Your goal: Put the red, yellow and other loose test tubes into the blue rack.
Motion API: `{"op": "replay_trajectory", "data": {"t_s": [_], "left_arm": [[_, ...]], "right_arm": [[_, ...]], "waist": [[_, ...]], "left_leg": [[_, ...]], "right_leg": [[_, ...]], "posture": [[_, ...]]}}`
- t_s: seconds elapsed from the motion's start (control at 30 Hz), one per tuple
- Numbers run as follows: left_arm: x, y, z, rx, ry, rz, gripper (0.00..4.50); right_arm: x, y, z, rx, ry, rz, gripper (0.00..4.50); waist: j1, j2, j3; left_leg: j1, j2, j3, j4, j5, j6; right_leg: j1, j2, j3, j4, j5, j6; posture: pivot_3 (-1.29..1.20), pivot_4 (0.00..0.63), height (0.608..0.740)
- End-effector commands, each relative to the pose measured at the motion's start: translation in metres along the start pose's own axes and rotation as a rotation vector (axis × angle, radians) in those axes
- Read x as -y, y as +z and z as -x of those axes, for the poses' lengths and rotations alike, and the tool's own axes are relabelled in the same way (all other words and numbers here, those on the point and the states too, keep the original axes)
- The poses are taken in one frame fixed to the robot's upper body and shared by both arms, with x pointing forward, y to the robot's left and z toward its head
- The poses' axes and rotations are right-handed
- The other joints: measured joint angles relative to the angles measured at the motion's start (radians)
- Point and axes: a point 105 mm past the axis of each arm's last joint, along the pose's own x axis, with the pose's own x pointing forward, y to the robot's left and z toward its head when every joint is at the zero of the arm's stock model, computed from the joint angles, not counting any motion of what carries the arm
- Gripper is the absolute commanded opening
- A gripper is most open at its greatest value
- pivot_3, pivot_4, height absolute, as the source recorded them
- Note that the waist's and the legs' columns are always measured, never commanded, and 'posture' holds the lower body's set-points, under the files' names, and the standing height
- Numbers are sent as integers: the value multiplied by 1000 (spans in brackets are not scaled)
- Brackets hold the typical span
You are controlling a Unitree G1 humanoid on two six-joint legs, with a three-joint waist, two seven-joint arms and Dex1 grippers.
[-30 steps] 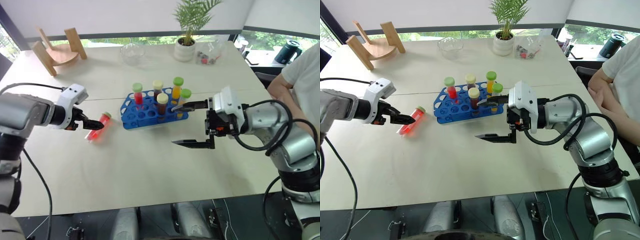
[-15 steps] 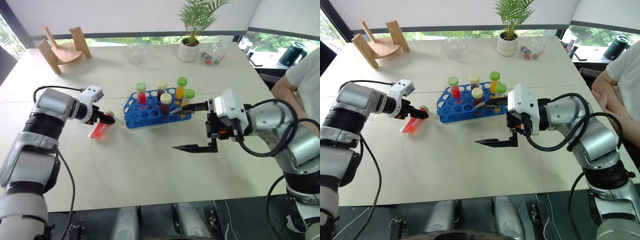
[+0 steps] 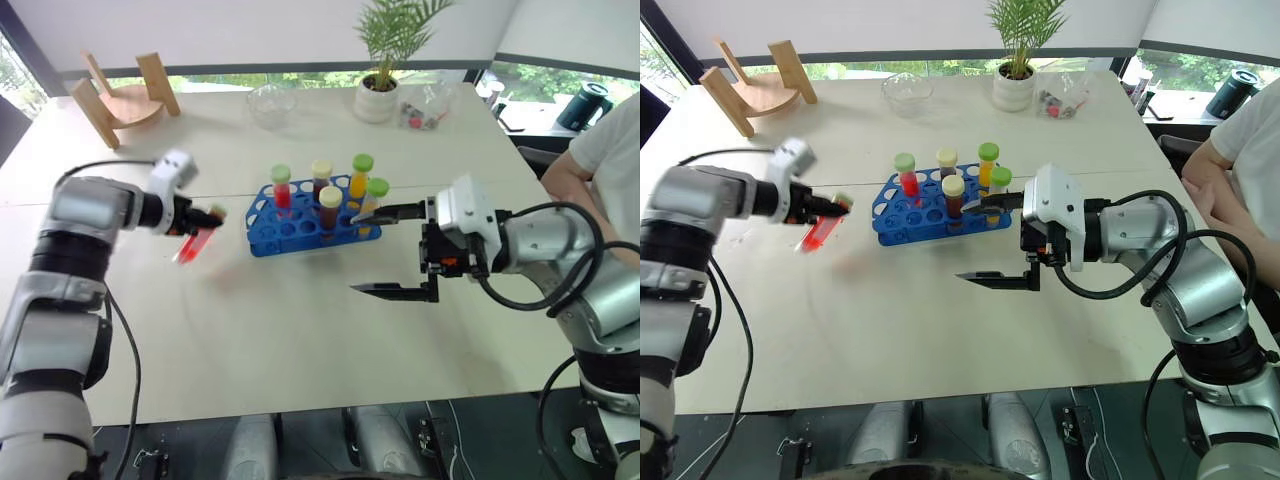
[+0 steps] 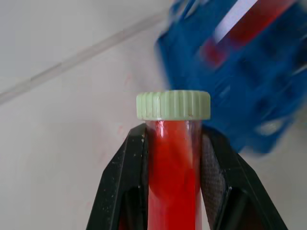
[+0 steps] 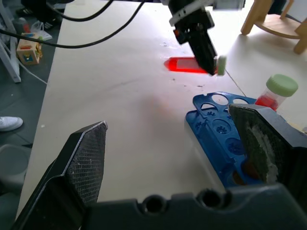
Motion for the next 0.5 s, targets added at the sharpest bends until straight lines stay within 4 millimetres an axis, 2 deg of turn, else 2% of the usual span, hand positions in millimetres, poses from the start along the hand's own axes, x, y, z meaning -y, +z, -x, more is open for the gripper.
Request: {"op": "replay_trajectory", "data": {"t_s": [0.03, 0.1, 0.27, 0.37, 0.5], "left_arm": [[39, 34, 16, 271, -172, -46, 828], [50, 36, 11, 400, -182, -69, 828], [70, 20, -26, 569, -171, -164, 828], [71, 8, -50, 619, -143, -222, 828], [63, 0, -75, 682, -77, -248, 828]], "right_arm": [[7, 6, 3, 23, -62, 30, 4500], [10, 5, 3, 24, -80, 29, 4500], [12, 5, 2, 27, -100, 20, 4500], [11, 4, 3, 18, -108, 19, 4500], [10, 6, 3, 19, -122, 18, 4500]], "waist": [[0, 1, 0], [3, 1, -1], [8, 1, -1], [9, 1, -1], [11, 1, -1]], "left_leg": [[0, 0, 1, 0, 0, 0], [2, -1, 0, 1, 0, 0], [4, -1, -1, 7, 0, 0], [4, -1, -1, 9, 0, 0], [5, -1, -1, 10, 0, 1]], "right_leg": [[0, -1, 0, 0, 0, 0], [2, -1, 0, 0, 0, 0], [8, 0, 0, 1, 1, 2], [10, 0, 0, -1, 2, 3], [12, 0, 0, -1, 2, 3]], "posture": [[0, 150, 740], [0, 150, 740], [0, 150, 740], [0, 150, 740], [0, 150, 740]]}}
